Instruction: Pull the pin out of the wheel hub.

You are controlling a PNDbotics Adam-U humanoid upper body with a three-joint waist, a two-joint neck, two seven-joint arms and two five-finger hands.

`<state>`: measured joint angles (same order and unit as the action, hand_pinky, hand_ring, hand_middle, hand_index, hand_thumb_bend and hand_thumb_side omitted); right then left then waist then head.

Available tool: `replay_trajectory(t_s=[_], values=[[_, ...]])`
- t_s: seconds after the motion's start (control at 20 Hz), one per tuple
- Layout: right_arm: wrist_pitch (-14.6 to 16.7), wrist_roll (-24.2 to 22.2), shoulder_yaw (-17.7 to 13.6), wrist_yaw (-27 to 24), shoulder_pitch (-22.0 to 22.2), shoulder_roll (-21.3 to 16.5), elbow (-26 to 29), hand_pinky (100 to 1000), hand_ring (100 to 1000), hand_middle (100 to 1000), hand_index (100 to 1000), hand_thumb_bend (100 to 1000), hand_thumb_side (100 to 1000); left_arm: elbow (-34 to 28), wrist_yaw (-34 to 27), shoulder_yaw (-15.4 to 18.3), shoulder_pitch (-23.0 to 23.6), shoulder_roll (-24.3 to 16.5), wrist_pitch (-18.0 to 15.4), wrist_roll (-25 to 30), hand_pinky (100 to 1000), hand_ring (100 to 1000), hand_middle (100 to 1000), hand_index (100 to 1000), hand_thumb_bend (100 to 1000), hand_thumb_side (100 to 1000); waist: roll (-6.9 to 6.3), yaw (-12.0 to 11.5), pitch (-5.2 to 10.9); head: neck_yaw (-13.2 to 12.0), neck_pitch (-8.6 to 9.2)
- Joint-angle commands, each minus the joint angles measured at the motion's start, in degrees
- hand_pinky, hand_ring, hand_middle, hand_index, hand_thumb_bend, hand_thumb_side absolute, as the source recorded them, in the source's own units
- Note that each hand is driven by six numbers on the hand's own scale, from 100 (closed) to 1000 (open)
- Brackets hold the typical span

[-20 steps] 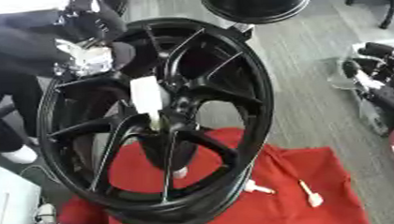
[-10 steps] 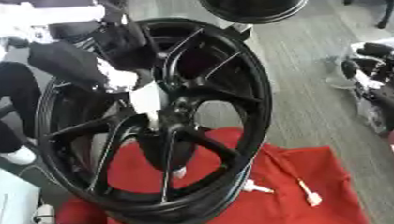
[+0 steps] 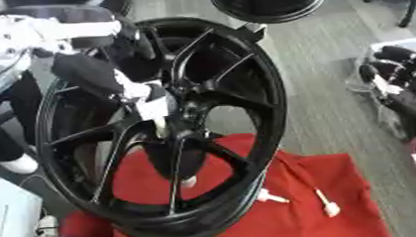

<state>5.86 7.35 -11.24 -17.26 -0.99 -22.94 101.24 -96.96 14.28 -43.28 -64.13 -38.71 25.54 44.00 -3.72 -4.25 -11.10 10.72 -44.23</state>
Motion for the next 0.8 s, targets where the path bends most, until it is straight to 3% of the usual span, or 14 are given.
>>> replay_trajectory(t_s=[0.05, 0.8], values=[[0.0, 0.0, -0.2, 0.4, -0.5, -1.6, 1.0, 898, 737, 708, 745, 493, 192, 0.2, 1.5, 0.2, -1.4, -0.2, 4.6, 7.1, 846, 839, 807, 808, 541, 585, 0.14, 0.2, 0.65, 0.0, 0.11], [0.0, -0.1, -0.1, 0.5, -0.6, -1.5, 0.9, 898, 737, 709, 745, 492, 194, 2.3, 3.7, -0.3, -0.5, 0.9, 3.1, 8.0, 832, 824, 792, 799, 520, 566, 0.21, 0.3, 0.30, -0.4, 0.11]])
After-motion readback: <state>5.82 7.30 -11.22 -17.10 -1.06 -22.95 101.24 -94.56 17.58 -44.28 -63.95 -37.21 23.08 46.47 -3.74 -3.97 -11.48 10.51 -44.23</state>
